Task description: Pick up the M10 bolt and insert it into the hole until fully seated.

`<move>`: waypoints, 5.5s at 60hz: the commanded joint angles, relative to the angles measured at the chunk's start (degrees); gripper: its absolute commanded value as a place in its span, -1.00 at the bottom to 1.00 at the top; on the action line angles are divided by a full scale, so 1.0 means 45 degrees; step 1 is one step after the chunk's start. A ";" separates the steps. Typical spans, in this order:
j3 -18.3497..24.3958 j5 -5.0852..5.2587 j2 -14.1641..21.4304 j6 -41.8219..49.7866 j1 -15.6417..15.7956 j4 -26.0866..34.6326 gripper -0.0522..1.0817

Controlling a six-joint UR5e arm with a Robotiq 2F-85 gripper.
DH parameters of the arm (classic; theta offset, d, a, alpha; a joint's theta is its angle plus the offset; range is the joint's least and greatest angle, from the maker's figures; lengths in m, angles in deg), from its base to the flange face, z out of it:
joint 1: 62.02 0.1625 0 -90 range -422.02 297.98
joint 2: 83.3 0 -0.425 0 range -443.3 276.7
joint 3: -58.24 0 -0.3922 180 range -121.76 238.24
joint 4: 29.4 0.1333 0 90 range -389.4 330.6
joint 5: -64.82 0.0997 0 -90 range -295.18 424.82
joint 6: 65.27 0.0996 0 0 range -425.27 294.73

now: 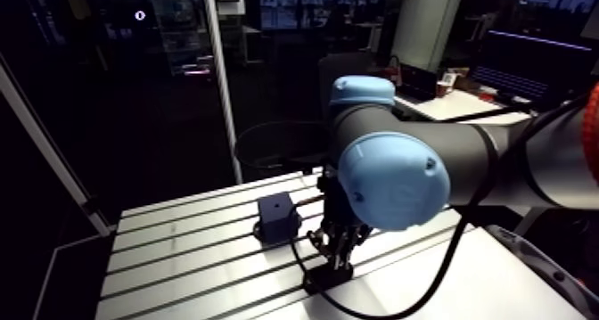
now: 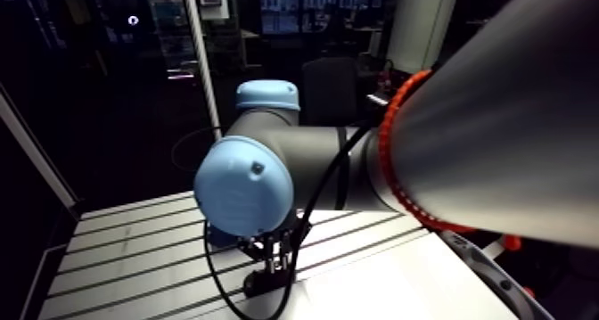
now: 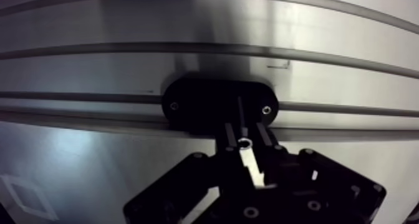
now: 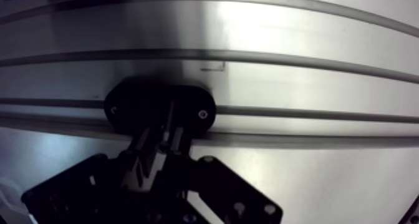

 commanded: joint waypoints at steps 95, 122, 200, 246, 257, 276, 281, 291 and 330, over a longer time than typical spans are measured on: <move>0.5739 0.0583 -0.0233 0.1412 0.1319 0.5288 0.99; 0.7871 0.0495 -0.1447 0.2277 0.2147 0.7201 0.99; 1.0058 -0.0352 -0.4466 0.3536 0.3257 0.8231 0.99; 1.0057 -0.0472 -0.4746 0.3565 0.3257 0.8309 0.99; 1.0041 -0.0472 -0.4807 0.3565 0.3257 0.8329 0.99; 1.0022 -0.0472 -0.4808 0.3565 0.3257 0.8368 0.99; 1.0022 -0.0472 -0.4808 0.3565 0.3257 0.8368 0.99; 0.9927 -0.0510 -0.4808 0.3562 0.3257 0.8349 0.99; 0.9885 -0.0530 -0.4866 0.3545 0.3257 0.8251 0.99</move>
